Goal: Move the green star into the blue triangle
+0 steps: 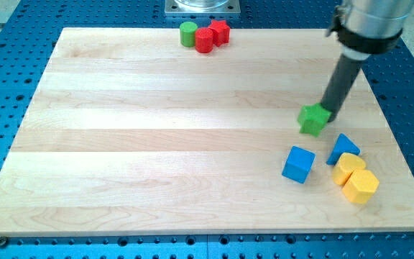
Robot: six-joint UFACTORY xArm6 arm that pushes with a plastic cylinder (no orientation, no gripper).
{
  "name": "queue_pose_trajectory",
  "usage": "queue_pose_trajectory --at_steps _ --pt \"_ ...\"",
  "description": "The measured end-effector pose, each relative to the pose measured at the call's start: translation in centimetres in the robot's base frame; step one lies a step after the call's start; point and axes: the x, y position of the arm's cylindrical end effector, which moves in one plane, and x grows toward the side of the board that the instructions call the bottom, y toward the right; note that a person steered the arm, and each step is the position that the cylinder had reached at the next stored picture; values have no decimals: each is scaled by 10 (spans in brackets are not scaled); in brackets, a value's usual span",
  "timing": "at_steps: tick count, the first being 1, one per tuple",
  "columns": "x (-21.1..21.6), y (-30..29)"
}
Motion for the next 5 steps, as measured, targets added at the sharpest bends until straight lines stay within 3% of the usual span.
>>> queue_pose_trajectory --at_steps 4,5 --pt "18 -104" --pt "47 -111"
